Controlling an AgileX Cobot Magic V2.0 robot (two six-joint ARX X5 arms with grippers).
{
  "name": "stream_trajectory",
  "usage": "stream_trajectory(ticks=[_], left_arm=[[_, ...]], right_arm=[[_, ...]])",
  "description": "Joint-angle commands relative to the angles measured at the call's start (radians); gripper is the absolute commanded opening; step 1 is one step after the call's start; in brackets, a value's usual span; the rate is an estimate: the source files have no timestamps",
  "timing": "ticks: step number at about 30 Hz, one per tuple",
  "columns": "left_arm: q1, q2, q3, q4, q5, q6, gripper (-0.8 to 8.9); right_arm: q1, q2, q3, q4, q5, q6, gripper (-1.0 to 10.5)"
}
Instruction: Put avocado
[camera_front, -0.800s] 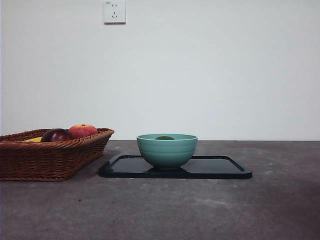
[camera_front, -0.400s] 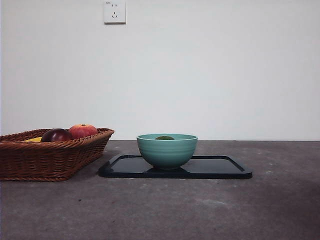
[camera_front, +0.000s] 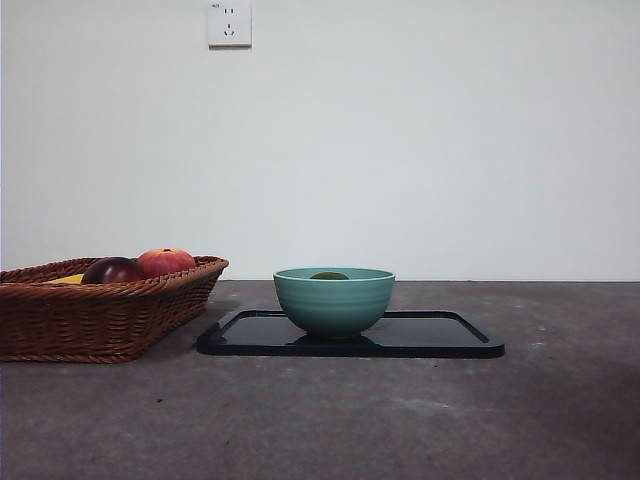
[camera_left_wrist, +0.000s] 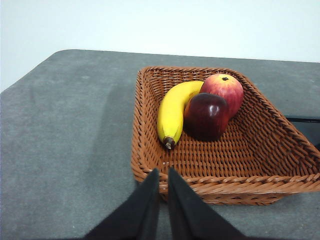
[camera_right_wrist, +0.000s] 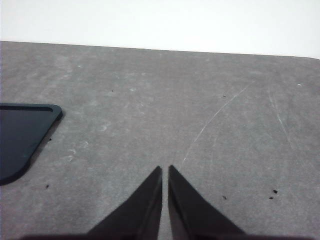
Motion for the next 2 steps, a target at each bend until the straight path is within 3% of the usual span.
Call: stream_trajectory(ticks=[1,2], left_arm=[[0.001,-0.002,-0.021,0.018,-0.003,0.001,0.26],[0.001,-0.002,-0.021,0.018,-0.003,0.001,0.26]], right_arm=[[0.000,-0.003,-0.005,0.009,0.002,-0.003,0.2],[0.000,-0.003,-0.005,0.009,0.002,-0.003,0.2]])
